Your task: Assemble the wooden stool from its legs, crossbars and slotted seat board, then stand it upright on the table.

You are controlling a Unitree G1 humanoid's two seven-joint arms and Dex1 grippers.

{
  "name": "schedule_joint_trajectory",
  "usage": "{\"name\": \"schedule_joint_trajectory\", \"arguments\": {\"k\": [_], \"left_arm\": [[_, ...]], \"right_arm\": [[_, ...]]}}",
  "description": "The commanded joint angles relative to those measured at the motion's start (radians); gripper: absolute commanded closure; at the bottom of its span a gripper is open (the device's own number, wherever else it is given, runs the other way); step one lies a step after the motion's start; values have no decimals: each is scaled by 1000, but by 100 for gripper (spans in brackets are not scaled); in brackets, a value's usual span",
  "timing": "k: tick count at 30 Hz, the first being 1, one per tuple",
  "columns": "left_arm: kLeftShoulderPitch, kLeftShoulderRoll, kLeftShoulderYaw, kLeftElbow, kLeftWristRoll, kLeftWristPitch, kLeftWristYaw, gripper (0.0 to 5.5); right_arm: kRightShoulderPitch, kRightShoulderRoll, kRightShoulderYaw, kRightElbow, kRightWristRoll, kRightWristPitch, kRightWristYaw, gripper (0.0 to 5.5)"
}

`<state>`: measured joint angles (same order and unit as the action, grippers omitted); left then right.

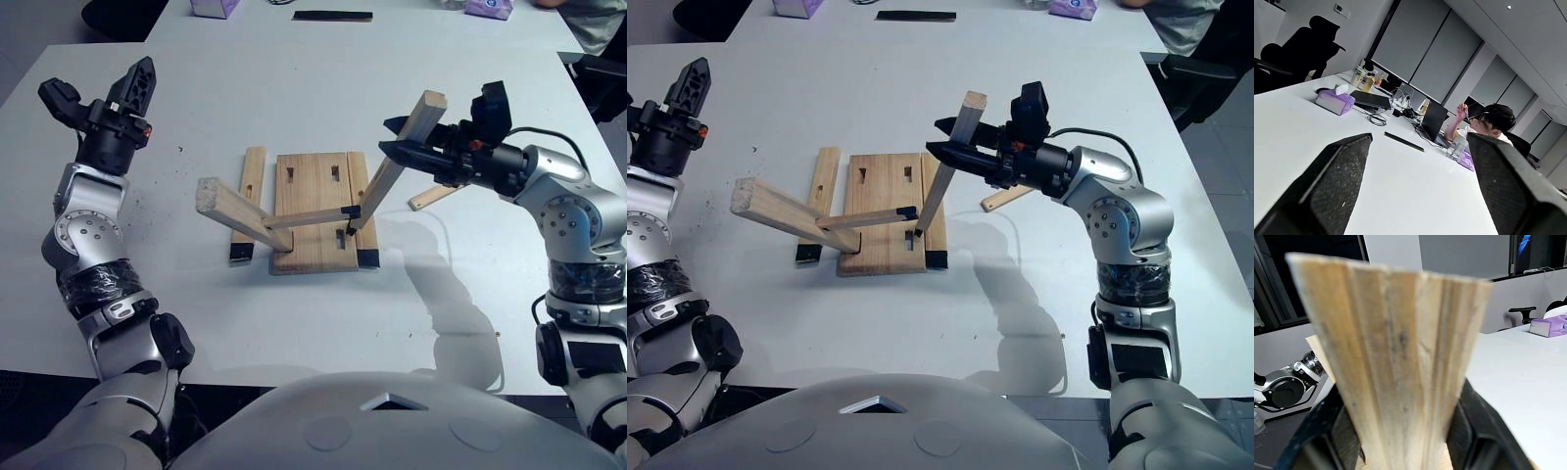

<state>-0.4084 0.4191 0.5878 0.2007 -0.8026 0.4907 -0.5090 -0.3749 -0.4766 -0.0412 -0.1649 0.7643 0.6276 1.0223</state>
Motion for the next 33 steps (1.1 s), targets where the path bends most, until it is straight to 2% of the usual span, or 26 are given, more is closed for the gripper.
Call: {"name": "schedule_joint_trajectory", "arguments": {"k": [1,11,21,33], "left_arm": [[-31,33,-14,25,4,12,-6,191],[-47,42,-52,62,14,8,-33,191],[51,-2,-29,-55,-18,6,-7,191],[220,-113,-2,-250,-61,-38,77,191]], "right_arm": [[35,5,-6,-67,17,-13,-3,347],[81,7,57,-40,-63,-95,19,347],[141,-198,118,-138,-129,-138,151,347],[25,-275,127,-145,-86,-72,217,347]]}}
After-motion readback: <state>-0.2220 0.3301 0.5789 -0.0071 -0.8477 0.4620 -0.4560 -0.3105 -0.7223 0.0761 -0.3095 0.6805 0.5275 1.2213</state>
